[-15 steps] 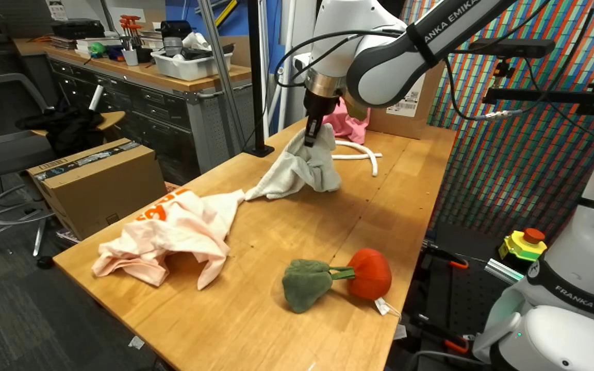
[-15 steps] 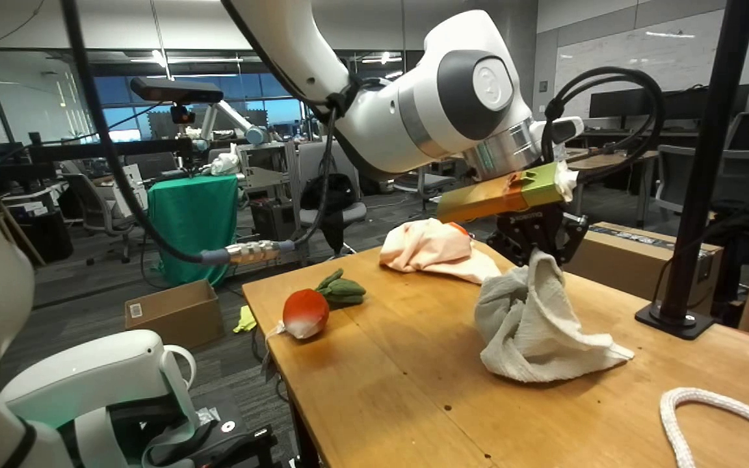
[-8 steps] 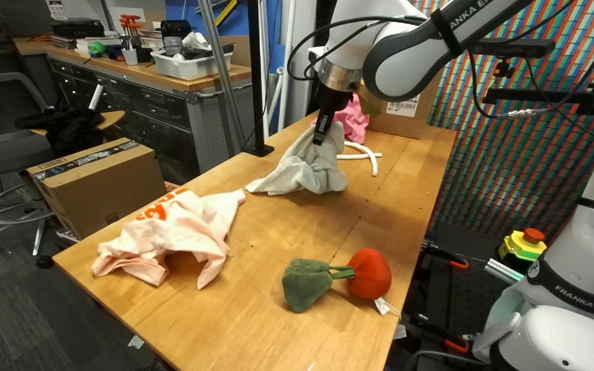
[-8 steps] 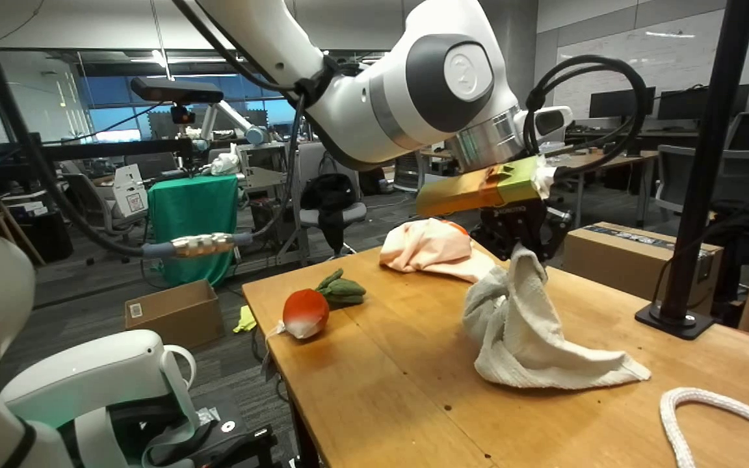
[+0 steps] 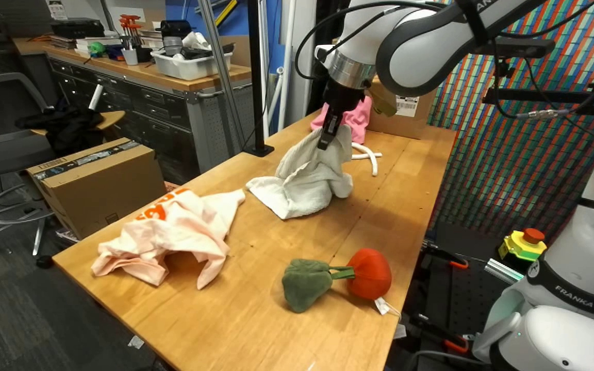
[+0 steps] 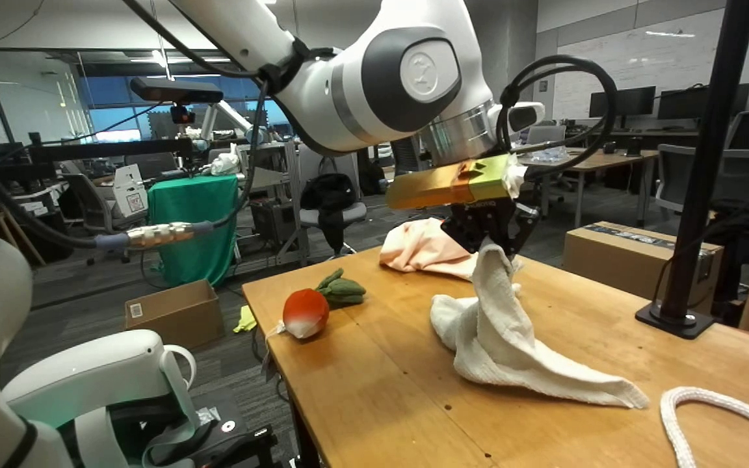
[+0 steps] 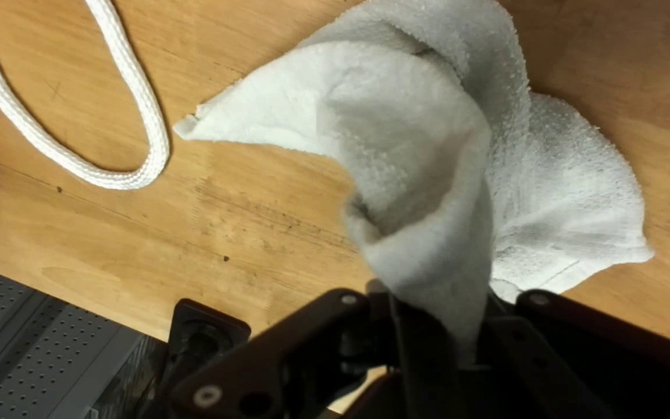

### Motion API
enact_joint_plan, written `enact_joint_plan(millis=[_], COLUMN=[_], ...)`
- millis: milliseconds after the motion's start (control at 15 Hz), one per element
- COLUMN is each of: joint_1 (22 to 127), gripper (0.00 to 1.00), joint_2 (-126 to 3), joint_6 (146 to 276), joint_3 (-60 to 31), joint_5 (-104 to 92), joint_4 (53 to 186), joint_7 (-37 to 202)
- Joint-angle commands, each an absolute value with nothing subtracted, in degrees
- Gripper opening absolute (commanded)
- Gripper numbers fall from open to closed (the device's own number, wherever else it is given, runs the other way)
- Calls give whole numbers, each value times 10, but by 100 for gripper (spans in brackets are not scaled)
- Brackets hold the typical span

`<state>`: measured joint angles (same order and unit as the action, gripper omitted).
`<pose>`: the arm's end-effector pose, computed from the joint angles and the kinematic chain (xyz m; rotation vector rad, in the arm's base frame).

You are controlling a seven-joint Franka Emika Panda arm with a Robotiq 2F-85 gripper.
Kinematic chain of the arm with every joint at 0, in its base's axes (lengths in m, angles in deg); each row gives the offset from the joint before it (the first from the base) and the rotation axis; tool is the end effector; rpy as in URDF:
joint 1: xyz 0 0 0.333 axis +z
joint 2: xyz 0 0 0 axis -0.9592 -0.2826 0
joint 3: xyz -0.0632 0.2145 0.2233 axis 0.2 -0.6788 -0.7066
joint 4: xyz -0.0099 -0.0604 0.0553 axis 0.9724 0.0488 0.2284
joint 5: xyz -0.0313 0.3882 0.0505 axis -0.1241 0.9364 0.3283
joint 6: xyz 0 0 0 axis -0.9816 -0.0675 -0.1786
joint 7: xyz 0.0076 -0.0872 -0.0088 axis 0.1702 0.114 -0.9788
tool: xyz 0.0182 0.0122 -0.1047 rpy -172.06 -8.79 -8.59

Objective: Separate the objects on the table.

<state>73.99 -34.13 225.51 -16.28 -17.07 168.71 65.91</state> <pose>0.4815 -0.0130 0.3948 2.8784 0.5166 0.4368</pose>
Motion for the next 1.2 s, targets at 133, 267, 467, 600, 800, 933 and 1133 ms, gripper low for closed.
enact_joint_plan(millis=[133, 267, 467, 600, 800, 933, 1133], joint_1=[754, 756, 753, 754, 739, 732, 742], gripper=[4, 4, 4, 4, 4, 4, 4], joint_2=[-270, -250, -224, -222, -232, -237, -258], joint_6=[2267, 2269, 2270, 2270, 2271, 2273, 2267], joint_3=[-157, -154, -149, -142, -143, -140, -119], joint_5=[-116, -103, -96, -91, -107, -109, -83], joint_4=[1747, 1764, 1786, 1792, 1791, 1793, 1787], joint_7=[608, 601, 602, 601, 620, 626, 599])
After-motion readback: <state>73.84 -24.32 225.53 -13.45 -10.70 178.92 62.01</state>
